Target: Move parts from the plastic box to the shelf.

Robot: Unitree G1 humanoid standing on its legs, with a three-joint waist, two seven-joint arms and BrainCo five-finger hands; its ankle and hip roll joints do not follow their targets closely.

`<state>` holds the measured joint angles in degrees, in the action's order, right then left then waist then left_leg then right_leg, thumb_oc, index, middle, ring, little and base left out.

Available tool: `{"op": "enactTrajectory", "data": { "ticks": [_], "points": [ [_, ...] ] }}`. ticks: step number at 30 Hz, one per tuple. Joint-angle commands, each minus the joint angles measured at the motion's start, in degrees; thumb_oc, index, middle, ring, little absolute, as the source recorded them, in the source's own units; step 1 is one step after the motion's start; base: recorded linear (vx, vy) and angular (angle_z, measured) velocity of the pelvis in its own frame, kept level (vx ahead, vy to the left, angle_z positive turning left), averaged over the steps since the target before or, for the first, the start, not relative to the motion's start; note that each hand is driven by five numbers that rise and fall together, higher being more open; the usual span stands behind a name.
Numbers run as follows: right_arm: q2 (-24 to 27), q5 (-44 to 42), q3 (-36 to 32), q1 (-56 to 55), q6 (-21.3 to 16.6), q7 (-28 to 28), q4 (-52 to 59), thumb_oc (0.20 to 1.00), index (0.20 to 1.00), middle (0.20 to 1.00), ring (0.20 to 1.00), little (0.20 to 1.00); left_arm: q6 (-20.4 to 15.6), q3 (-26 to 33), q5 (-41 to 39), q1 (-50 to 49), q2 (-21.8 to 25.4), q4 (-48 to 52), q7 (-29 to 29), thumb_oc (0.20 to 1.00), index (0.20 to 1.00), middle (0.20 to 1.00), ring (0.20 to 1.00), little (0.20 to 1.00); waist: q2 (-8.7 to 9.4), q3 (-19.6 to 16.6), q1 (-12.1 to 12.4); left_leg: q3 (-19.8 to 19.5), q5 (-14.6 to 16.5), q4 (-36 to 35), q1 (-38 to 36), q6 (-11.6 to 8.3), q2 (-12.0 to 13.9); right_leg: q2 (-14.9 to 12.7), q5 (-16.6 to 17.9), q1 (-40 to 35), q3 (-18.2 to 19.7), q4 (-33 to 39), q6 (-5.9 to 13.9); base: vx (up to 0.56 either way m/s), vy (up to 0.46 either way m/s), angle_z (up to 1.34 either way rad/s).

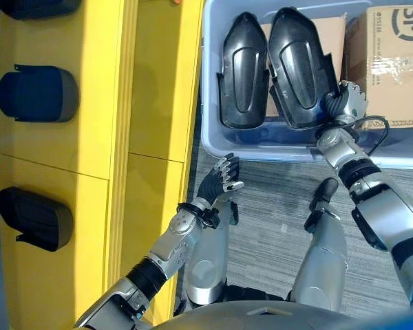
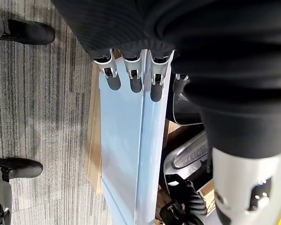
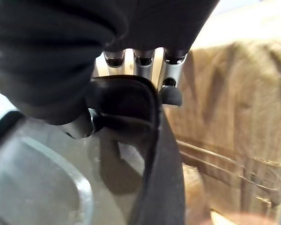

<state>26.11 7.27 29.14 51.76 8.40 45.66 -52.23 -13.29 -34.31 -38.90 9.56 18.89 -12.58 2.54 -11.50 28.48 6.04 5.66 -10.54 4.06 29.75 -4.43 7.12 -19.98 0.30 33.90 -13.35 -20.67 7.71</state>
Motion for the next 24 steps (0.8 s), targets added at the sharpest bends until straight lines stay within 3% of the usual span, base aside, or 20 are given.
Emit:
{"op": "enactTrajectory", "data": {
  "ticks": [1,8,13,17,24],
  "points": [
    [2.75,3.47,-2.86,0.6,-5.45,5.32,3.15,0.2,0.2,0.2,0.2,0.2,-3.48,-0.42,0.11,-0.1,1.02,2.43,-0.03,1.0,1.0,1.0,1.0,1.0,-0.08,1.31,0.26,3.89,3.2,1.76,-2.78,-0.08,2.03,2.05,2.74,-3.26,0.34,3.16,-0.02,0.01,0.018,-0.08],
    [2.51,1.3,-8.63,-6.44,-7.58,6.38,17.01,0.2,0.2,0.2,0.2,0.2,-4.28,1.75,0.6,-3.24,0.1,-0.71,2.04,1.0,1.0,1.0,1.0,1.0,1.03,1.31,-3.03,5.09,3.56,-1.49,-14.18,-0.5,2.77,2.92,1.92,-13.52,0.8,6.22,-0.16,0.05,0.025,-0.18],
    [2.38,0.3,-10.06,-8.03,-7.11,5.74,19.67,0.2,0.2,0.2,0.2,0.2,-5.13,3.82,-1.77,-5.26,-0.65,-1.61,1.3,1.0,1.0,1.0,1.0,1.0,0.99,1.31,-3.29,5.13,3.33,-2.45,-17.86,-0.82,3.37,3.27,1.81,-17.53,0.46,7.53,-0.6,0.06,-0.009,-0.13],
    [1.99,-0.92,-12.03,-9.34,-5.9,3.55,20.48,0.2,0.2,0.2,0.2,0.2,-7.36,4.13,1.96,-7.47,-0.32,-1.38,-3.01,1.0,1.0,1.0,1.0,1.0,1.26,0.28,-3.19,4.84,3.06,-4.01,-22.19,-1.26,4.06,3.54,1.37,-22.92,-0.46,9.32,-1.05,0.09,-0.033,0.01],
    [1.71,-2.86,-12.04,-10.54,-3.63,1.09,18.97,0.2,0.2,0.2,0.2,0.2,-5.97,3.41,3.04,-8.89,-0.26,-1.48,-1.77,1.0,1.0,1.0,1.0,1.0,1.34,-2.31,-3.41,5.23,4.17,-3.18,-25.48,-1.07,4.02,3.52,1.14,-27.16,-0.72,10.59,-1.36,0.11,-0.014,-0.02]
  ]
}}
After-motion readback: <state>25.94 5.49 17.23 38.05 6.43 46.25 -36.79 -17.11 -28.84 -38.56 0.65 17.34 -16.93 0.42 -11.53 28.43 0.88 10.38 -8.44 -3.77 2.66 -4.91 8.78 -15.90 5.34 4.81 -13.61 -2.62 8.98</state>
